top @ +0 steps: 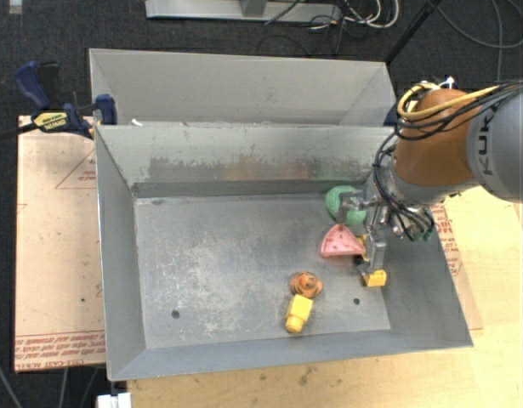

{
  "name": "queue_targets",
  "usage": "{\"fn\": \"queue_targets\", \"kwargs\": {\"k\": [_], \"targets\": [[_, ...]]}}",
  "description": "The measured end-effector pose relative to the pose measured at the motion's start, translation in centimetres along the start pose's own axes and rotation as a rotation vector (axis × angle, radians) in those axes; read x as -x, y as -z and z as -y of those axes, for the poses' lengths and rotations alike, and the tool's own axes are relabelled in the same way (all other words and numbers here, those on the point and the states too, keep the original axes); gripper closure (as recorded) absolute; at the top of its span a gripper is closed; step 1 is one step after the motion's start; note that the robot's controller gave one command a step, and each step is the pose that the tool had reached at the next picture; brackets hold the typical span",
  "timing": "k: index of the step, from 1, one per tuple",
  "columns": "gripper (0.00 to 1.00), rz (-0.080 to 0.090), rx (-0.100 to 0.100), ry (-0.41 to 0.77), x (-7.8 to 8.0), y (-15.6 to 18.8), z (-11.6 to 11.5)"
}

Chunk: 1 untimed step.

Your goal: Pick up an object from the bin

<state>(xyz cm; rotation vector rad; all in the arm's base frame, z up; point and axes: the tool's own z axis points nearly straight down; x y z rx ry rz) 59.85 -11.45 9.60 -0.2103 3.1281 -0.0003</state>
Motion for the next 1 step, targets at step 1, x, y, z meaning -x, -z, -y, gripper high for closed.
{"fn": "queue_targets", "kwargs": {"k": [1], "targets": [[0.00, -0.003, 0.002, 0.042, -0.57, -2.15, 0.84]]}}
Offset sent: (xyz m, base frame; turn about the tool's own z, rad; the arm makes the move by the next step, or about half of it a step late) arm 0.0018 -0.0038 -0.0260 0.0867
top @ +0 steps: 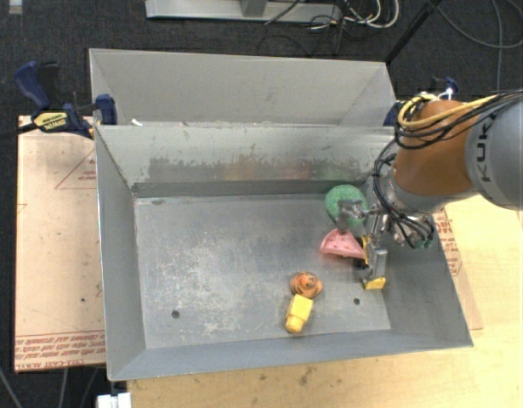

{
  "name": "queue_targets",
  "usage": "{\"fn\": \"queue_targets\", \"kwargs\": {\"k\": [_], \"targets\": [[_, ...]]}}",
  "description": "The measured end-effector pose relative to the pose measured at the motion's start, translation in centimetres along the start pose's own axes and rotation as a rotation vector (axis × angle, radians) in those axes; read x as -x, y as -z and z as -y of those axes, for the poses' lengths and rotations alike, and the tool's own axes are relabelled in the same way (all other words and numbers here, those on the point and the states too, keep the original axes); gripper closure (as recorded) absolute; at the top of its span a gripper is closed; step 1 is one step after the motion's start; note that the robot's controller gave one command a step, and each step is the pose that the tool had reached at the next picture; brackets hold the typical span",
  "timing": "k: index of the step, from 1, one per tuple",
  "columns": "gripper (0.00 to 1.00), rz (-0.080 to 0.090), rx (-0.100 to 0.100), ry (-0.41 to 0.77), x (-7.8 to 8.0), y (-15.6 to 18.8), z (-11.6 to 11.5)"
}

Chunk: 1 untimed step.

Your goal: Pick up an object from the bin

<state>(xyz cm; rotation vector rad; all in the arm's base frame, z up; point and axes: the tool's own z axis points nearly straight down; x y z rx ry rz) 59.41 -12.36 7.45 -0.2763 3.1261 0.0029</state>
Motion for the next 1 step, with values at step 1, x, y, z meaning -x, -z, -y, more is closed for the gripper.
{"fn": "queue_targets", "kwargs": {"k": [1], "targets": [[0.00, 0.000, 0.001, 0.008, 0.04, -0.18, -0.03]]}}
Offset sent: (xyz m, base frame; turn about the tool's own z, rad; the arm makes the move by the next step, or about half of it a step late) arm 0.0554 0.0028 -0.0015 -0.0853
